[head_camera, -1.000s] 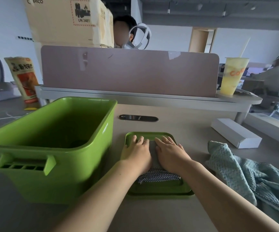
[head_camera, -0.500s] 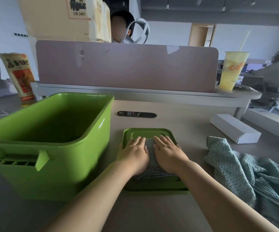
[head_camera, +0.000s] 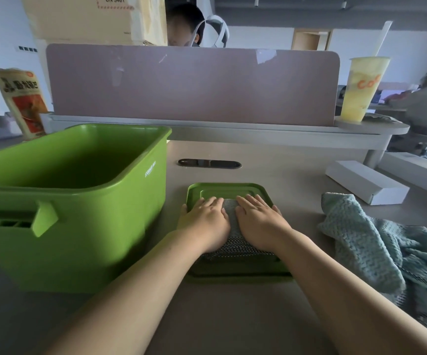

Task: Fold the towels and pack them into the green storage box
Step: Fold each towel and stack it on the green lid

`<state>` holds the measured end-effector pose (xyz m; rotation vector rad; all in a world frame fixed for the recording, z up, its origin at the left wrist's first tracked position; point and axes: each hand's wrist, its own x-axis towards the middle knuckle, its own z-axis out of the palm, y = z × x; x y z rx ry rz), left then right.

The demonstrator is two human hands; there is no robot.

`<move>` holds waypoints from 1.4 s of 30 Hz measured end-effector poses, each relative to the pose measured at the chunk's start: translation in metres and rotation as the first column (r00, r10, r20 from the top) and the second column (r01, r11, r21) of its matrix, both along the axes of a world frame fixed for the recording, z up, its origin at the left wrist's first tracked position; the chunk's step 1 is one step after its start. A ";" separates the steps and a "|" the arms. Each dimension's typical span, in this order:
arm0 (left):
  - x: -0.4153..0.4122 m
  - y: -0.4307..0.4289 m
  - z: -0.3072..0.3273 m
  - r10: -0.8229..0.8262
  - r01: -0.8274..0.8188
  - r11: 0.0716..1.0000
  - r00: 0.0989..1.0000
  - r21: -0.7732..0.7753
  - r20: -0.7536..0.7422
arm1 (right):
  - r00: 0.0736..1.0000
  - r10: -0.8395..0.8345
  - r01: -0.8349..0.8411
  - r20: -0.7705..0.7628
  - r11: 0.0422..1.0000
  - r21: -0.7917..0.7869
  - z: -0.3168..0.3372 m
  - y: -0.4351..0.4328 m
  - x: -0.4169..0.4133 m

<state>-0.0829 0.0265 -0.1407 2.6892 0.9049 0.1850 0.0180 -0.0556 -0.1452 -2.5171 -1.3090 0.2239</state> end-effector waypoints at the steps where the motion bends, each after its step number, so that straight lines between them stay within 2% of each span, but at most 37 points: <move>1: 0.000 0.001 -0.001 0.001 -0.001 1.000 1.000 0.001 0.001 | 1.000 -0.002 0.002 -0.003 1.000 0.007 0.000 0.000 0.000; 10: 0.006 0.012 -0.006 -0.018 0.018 0.999 1.000 -0.032 0.001 | 0.999 0.008 -0.006 -0.035 0.999 0.042 0.001 0.000 0.001; 13: 0.006 0.007 0.001 0.018 -0.016 1.000 0.991 0.016 -0.135 | 0.998 0.037 -0.037 -0.059 0.999 0.004 0.011 -0.002 0.000; 15: 0.007 -0.002 0.013 0.079 -0.036 0.986 0.962 0.165 -0.261 | 0.989 0.061 -0.060 -0.137 0.998 0.015 0.033 -0.014 0.001; 17: 0.011 -0.017 0.029 0.109 -0.028 0.955 0.958 0.296 -0.263 | 0.961 0.057 -0.024 -0.272 0.992 0.122 0.063 -0.033 0.009; 20: 0.028 -0.050 0.051 0.034 0.024 0.948 0.984 0.318 -0.174 | 0.920 0.007 0.124 -0.391 0.943 0.308 0.105 -0.070 0.035; 22: 0.049 -0.072 0.060 -0.063 0.084 0.970 0.993 0.228 -0.099 | 0.888 -0.043 0.230 -0.457 0.904 0.361 0.119 -0.096 0.056; 23: 0.061 -0.084 0.062 -0.126 0.130 0.978 0.991 0.164 -0.037 | 0.888 -0.098 0.269 -0.450 0.903 0.334 0.122 -0.109 0.068; 25: 0.083 -0.107 0.065 -0.237 0.236 0.971 0.968 0.029 0.084 | 0.906 -0.226 0.301 -0.358 0.939 0.166 0.123 -0.134 0.090; 27: 0.099 -0.125 0.069 -0.265 0.282 0.952 0.954 -0.118 0.143 | 0.905 -0.292 0.299 -0.310 0.954 -0.027 0.121 -0.148 0.104; 29: 0.112 -0.139 0.069 -0.280 0.304 0.931 0.950 -0.202 0.139 | 0.921 -0.292 0.271 -0.257 0.956 -0.116 0.117 -0.154 0.113; 30: 0.118 -0.142 0.067 -0.299 0.319 0.927 0.946 -0.195 0.128 | 0.934 -0.273 0.250 -0.231 0.960 -0.126 0.115 -0.154 0.115; 34: 0.128 -0.136 0.058 -0.273 0.314 0.933 0.936 -0.176 0.220 | 0.953 -0.203 0.189 -0.226 0.979 -0.081 0.115 -0.152 0.110; 36: 0.126 -0.130 0.066 -0.233 0.334 0.896 0.915 -0.294 0.330 | 0.961 -0.165 0.162 -0.222 0.986 -0.030 0.120 -0.150 0.108; 38: 0.121 -0.121 0.079 -0.135 0.348 0.834 0.881 -0.428 0.454 | 0.945 -0.121 0.148 -0.304 0.987 0.068 0.124 -0.151 0.105; 40: 0.117 -0.113 0.093 0.003 0.369 0.741 0.834 -0.561 0.552 | 0.914 -0.072 0.174 -0.400 0.959 0.225 0.130 -0.155 0.104; 42: 0.111 -0.108 0.104 0.128 0.450 0.551 0.787 -0.703 0.604 | 0.909 -0.024 0.171 -0.416 0.932 0.320 0.138 -0.164 0.099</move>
